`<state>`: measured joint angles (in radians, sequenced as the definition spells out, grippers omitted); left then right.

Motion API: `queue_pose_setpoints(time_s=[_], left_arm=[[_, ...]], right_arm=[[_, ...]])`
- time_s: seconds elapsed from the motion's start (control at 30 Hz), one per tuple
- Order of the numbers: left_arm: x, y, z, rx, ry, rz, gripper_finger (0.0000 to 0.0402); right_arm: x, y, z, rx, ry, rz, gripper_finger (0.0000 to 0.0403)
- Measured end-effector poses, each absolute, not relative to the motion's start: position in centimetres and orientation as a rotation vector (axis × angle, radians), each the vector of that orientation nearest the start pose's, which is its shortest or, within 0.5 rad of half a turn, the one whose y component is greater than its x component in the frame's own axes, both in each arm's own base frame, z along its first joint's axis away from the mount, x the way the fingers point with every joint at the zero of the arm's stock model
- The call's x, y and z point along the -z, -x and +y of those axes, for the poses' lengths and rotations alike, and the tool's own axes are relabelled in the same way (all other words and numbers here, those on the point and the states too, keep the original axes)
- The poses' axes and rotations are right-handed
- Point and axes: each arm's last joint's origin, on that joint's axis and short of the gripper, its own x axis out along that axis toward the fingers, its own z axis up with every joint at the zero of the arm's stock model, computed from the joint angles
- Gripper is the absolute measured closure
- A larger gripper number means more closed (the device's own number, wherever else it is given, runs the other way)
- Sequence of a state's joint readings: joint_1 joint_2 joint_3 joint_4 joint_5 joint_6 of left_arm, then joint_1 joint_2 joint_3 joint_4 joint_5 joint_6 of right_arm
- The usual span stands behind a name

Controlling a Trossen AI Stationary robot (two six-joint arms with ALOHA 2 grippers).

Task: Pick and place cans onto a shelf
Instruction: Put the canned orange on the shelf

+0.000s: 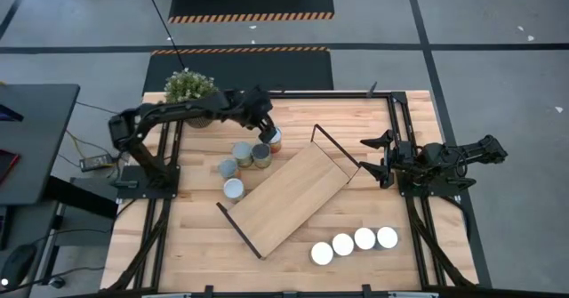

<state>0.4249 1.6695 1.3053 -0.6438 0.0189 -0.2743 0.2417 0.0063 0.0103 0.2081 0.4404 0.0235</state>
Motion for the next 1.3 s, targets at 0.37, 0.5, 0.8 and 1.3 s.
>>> queue_pose_setpoints(time_s=[0.37, 0.5, 0.8, 1.3], left_arm=[[-24.1, -32.6, 15.1, -0.467, 0.580, 0.986, 0.0014], [-24.1, -32.9, 14.6, -0.481, 0.559, 0.987, 0.0014], [-23.9, -33.4, 14.0, -0.509, 0.490, 0.986, 0.0014], [-23.3, -34.5, 13.7, -0.426, 0.381, 0.969, 0.0014]], right_arm=[[-18.6, -9.3, 1.0, 0.196, -0.094, -0.203, 0.0037], [-18.6, -9.3, 1.0, 0.196, -0.094, -0.202, 0.0037], [-18.6, -9.3, 1.0, 0.196, -0.095, -0.203, 0.0037], [-18.6, -9.3, 1.0, 0.185, -0.094, -0.205, 0.0037]])
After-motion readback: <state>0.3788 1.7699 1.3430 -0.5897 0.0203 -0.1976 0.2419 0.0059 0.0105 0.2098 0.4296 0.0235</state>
